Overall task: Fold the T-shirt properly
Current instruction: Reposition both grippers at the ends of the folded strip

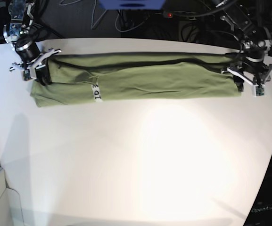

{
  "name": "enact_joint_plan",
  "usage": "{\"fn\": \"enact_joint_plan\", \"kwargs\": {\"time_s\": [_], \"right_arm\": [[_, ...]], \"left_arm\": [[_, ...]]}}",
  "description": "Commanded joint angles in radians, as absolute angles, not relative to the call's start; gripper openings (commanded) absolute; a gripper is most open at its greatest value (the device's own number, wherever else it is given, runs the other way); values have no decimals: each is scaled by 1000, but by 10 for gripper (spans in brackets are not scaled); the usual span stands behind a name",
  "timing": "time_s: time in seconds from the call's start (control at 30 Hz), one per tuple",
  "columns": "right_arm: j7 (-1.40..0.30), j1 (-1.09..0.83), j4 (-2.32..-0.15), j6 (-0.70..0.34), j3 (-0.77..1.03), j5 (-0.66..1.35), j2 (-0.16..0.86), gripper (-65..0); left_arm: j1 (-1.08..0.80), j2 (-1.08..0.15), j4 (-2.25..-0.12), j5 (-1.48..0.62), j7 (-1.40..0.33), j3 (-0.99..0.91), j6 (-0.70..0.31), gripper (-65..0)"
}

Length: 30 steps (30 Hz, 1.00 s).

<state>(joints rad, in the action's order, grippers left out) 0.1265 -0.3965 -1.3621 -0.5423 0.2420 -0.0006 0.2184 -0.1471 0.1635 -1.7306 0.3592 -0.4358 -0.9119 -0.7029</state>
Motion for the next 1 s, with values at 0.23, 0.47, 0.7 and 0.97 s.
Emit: {"fn": "enact_joint_plan", "kwargs": {"time_s": [0.23, 0.47, 0.7, 0.97], "right_arm": [[48, -407, -1356, -535, 246, -42, 228, -595], [48, -409, -1356, -535, 242, -42, 228, -595], [48, -410, -1356, -535, 216, -42, 228, -595], [48, -410, -1356, -535, 194, -42, 232, -595]], "left_arm": [[-148, 130, -1693, 305, -515, -909, -698, -362], [-148, 128, -1620, 309, -515, -908, -698, -362], [-142, 130, -1613, 309, -515, -901, -698, -362], [-134, 101, -1486, 302, -515, -860, -698, -362]]}}
